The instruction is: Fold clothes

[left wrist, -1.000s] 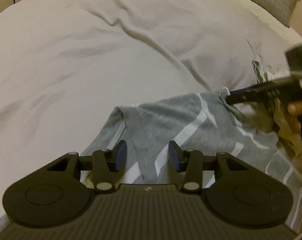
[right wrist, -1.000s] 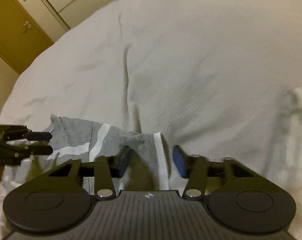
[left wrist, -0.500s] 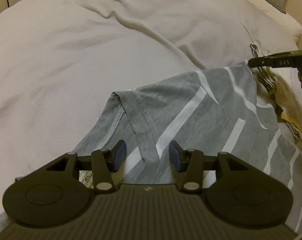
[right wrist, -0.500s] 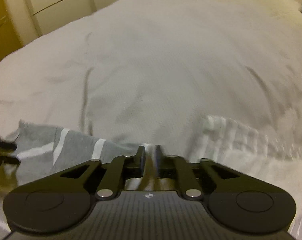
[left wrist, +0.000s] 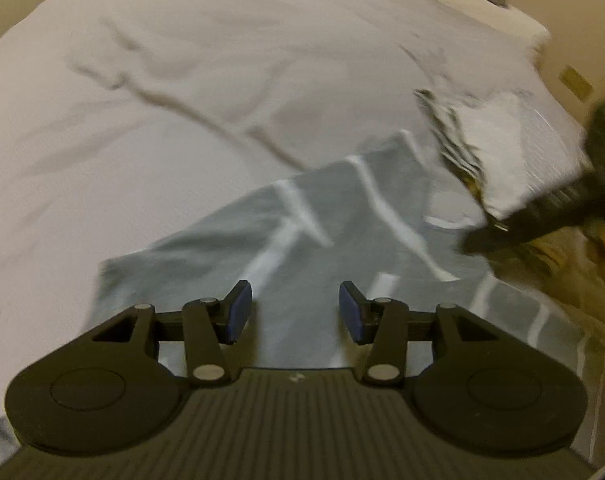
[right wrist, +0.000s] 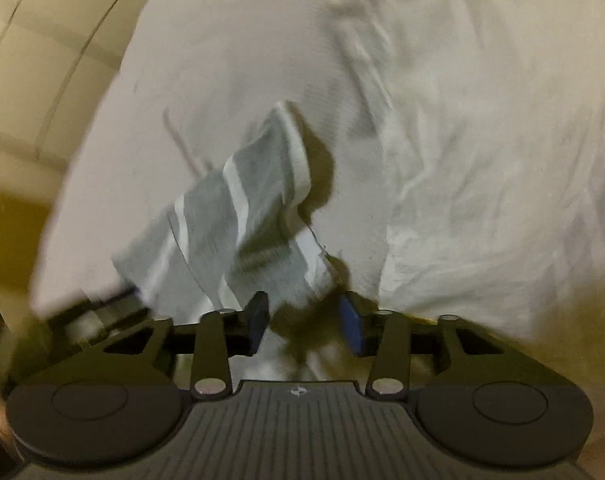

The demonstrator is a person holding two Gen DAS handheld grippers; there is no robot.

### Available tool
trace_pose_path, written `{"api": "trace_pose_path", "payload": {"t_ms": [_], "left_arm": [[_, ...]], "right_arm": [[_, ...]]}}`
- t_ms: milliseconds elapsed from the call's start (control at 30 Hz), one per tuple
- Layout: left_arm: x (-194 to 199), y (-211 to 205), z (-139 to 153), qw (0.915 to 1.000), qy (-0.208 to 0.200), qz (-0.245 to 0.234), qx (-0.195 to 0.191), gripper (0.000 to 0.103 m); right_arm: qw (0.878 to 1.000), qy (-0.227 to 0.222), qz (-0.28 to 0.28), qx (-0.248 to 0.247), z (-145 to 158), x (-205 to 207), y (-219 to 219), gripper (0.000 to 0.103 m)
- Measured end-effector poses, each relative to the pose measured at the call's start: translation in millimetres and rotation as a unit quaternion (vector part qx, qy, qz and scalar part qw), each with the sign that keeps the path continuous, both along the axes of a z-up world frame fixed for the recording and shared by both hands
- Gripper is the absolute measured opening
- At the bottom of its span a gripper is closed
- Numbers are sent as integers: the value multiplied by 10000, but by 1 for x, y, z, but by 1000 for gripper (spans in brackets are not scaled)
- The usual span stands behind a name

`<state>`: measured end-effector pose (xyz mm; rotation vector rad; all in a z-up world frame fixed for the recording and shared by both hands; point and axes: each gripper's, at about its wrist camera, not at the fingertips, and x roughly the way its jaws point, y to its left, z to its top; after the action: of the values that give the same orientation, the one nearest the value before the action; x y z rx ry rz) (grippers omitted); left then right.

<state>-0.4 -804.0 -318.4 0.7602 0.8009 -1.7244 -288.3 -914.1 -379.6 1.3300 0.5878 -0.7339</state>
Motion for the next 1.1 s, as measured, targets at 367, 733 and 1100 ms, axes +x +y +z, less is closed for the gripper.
{"api": "trace_pose_path", "payload": {"t_ms": [367, 733, 1100], "left_arm": [[-61, -35, -13, 9963, -218, -825, 102, 43], [-64, -31, -22, 9956, -238, -903, 66, 43], [-87, -32, -22, 9968, 115, -790, -84, 46]], "right_arm": [[9874, 1057, 371, -1119, 34, -30, 33, 10], [9639, 606, 1597, -2045, 23, 50, -64, 57], [9148, 751, 2558, -3035, 51, 111, -86, 2]]}}
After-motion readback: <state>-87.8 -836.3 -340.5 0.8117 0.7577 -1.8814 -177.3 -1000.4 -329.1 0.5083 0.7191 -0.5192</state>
